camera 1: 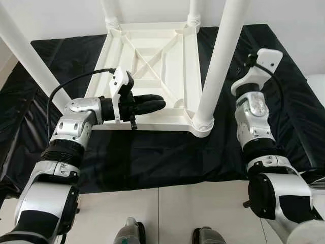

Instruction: Building children table

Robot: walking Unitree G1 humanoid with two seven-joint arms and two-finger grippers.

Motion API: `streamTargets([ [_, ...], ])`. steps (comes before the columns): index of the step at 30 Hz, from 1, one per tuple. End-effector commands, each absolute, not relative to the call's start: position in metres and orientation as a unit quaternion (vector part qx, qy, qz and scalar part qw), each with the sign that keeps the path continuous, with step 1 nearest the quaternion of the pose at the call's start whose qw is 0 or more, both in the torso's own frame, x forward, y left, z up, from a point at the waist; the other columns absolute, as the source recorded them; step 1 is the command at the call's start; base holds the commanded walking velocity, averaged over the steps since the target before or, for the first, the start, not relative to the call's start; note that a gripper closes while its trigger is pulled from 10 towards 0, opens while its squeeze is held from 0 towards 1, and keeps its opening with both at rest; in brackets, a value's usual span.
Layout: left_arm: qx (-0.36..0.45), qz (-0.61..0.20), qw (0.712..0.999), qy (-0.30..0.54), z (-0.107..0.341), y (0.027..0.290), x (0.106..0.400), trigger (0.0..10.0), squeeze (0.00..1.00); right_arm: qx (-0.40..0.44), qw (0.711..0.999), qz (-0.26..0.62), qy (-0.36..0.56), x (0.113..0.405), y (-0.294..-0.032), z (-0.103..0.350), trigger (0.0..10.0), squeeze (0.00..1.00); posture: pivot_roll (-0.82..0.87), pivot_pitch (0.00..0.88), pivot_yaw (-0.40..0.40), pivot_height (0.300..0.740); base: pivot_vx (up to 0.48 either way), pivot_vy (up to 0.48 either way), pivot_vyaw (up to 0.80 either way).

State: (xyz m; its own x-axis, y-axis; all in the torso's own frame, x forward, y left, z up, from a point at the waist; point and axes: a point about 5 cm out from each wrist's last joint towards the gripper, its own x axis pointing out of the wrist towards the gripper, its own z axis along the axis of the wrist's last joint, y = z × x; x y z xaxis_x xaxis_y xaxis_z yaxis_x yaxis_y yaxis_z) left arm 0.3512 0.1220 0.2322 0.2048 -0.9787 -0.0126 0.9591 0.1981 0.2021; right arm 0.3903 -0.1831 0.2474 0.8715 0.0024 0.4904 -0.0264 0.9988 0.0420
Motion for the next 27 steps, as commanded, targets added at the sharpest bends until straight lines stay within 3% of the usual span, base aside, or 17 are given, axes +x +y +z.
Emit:
streamTargets([
  [1,0.088,-0.625,0.774,-0.045,0.227,0.124,0.349,10.0,0.00,0.027,0.967,0.023,-0.253,0.389,-0.176,0.240,10.0,0.00,0.02,0.105,0.090,0.740,0.000,0.000,0.00],
  [7,0.089,-0.617,0.781,-0.039,0.224,0.124,0.347,10.0,0.00,0.008,0.966,0.030,-0.255,0.379,-0.176,0.223,10.0,0.00,0.01,0.118,0.088,0.740,0.000,0.000,0.00],
  [8,0.094,-0.614,0.783,-0.038,0.224,0.125,0.347,10.0,0.55,0.006,0.965,0.026,-0.260,0.374,-0.179,0.219,10.0,0.00,0.02,0.120,0.087,0.740,0.000,0.000,0.00],
  [9,0.094,-0.614,0.783,-0.038,0.224,0.125,0.347,10.0,0.55,0.006,0.965,0.026,-0.260,0.374,-0.179,0.219,10.0,0.00,0.02,0.120,0.087,0.740,0.000,0.000,0.00],
  [10,0.097,-0.611,0.785,-0.037,0.224,0.126,0.347,10.0,0.83,0.005,0.964,0.023,-0.264,0.370,-0.181,0.217,10.0,0.00,0.02,0.122,0.087,0.740,0.000,0.000,0.00],
  [11,0.097,-0.611,0.785,-0.037,0.224,0.126,0.347,10.0,0.83,0.005,0.964,0.023,-0.264,0.370,-0.181,0.217,10.0,0.00,0.02,0.122,0.087,0.740,0.000,0.000,0.00],
  [12,0.095,-0.609,0.787,-0.035,0.223,0.127,0.347,10.0,1.00,0.002,0.963,0.023,-0.269,0.365,-0.182,0.215,10.0,0.00,0.02,0.126,0.087,0.740,0.000,0.000,0.00],
  [21,0.091,-0.589,0.803,-0.034,0.217,0.133,0.343,10.0,1.00,-0.013,0.959,0.037,-0.282,0.326,-0.187,0.202,10.0,0.00,0.02,0.140,0.069,0.740,0.000,0.000,0.00],
  [26,0.138,-0.573,0.807,-0.027,0.202,0.134,0.333,10.0,1.00,-0.004,0.963,0.054,-0.263,0.295,-0.195,0.192,10.0,0.00,0.02,0.141,0.062,0.740,0.000,0.000,0.00],
  [27,0.155,-0.569,0.807,-0.025,0.197,0.134,0.329,10.0,0.76,-0.006,0.965,0.065,-0.255,0.287,-0.194,0.188,10.0,0.00,0.01,0.140,0.061,0.740,0.000,0.000,0.00],
])
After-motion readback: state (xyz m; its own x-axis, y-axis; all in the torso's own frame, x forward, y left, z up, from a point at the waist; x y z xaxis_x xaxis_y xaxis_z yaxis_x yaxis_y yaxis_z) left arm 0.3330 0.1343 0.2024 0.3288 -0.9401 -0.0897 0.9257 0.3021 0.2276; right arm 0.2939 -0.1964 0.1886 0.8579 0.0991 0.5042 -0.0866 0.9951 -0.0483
